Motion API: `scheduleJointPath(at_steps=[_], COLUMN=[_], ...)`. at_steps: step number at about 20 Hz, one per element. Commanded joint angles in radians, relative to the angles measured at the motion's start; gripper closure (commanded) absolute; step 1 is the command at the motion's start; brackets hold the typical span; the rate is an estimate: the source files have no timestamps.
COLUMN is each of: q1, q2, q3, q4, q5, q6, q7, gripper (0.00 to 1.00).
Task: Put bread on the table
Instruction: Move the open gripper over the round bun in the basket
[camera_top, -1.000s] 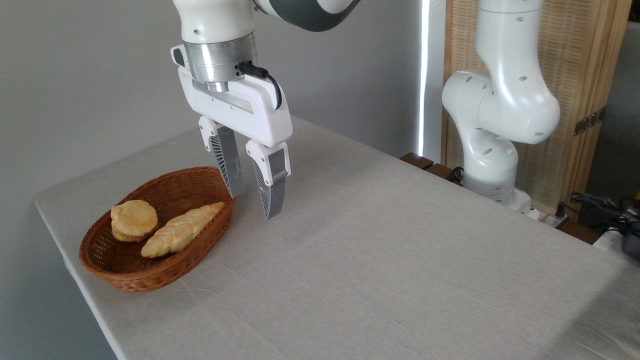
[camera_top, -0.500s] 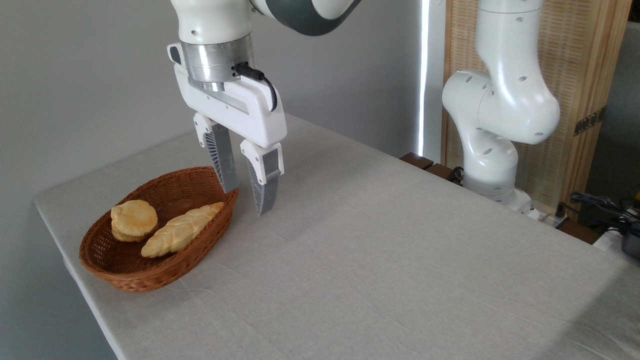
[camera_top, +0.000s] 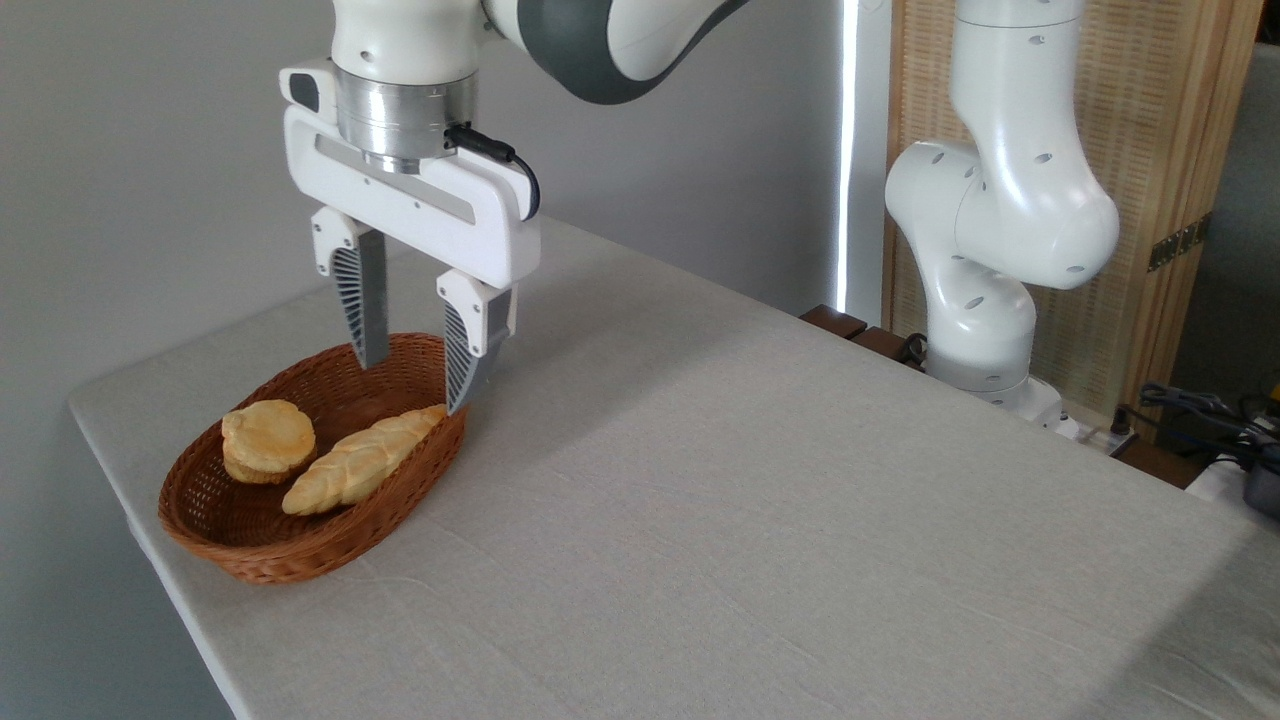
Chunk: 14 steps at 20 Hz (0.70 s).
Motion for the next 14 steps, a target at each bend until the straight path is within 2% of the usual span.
scheduleJointPath(at_steps=[1,6,9,14], q1=[-0.047,-0.109,-0.112,-0.112], q2=[0.011,0.037,0.058,0.116], q3=[0.006,0.006,-0.036,-0.093], q4=[-0.008,-0.008,-0.008,-0.012], q5=[-0.017,-0.017,-0.017,-0.017], q6=[0.075,0.191,0.250,0.359], q7=[-0.150,-0.418,-0.568,-0.724], gripper=[0.00,0.00,0.00,0.00])
